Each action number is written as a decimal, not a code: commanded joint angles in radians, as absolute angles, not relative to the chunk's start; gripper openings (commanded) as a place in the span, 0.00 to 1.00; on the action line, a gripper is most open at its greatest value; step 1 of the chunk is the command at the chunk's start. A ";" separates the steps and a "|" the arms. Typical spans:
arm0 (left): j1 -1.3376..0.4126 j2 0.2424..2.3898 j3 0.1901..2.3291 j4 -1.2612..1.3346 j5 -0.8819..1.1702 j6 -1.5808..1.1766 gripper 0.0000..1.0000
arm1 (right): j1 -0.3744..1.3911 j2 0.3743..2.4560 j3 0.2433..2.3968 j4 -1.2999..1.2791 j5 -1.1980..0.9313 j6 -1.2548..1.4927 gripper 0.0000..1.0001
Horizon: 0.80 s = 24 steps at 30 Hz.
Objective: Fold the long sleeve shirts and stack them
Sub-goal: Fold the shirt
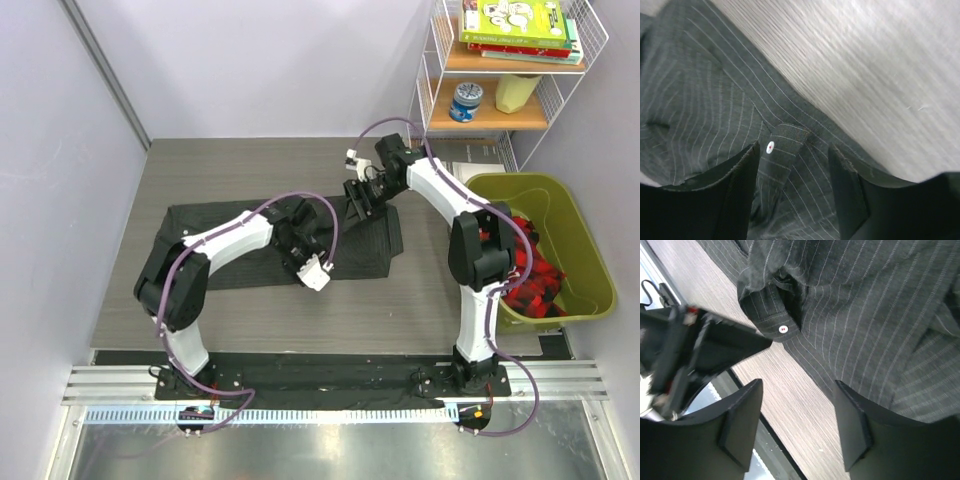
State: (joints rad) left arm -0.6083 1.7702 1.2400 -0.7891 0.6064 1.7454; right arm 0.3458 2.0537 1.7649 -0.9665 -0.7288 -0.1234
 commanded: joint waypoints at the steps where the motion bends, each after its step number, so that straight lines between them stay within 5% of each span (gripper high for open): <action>1: -0.612 1.809 1.290 -0.750 0.540 1.850 0.45 | 0.322 1.924 1.749 -0.948 -0.677 -0.140 0.66; 3: -0.612 1.816 1.322 -0.741 0.583 1.792 0.19 | 0.311 1.901 1.738 -0.934 -0.651 -0.143 0.68; 6: -0.597 1.793 1.390 -0.689 0.664 1.501 0.00 | 0.295 1.842 1.706 -0.881 -0.601 -0.140 0.71; 9: -0.552 1.769 1.535 -0.671 0.788 1.096 0.00 | 0.259 1.758 1.651 -0.766 -0.563 -0.120 0.99; 15: -0.468 1.746 1.605 -0.358 0.669 0.262 0.00 | 0.232 1.718 1.698 -0.687 -0.540 -0.110 1.00; 24: -0.387 1.684 1.473 -0.063 0.578 -0.256 0.00 | 0.230 1.657 1.606 -0.493 -0.690 -0.045 1.00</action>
State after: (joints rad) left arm -0.4129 1.7359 1.4963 -0.2451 0.6216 0.0860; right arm 0.2253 1.7348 1.6547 -0.6395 -0.5877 -0.0986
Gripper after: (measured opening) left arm 0.004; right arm 0.995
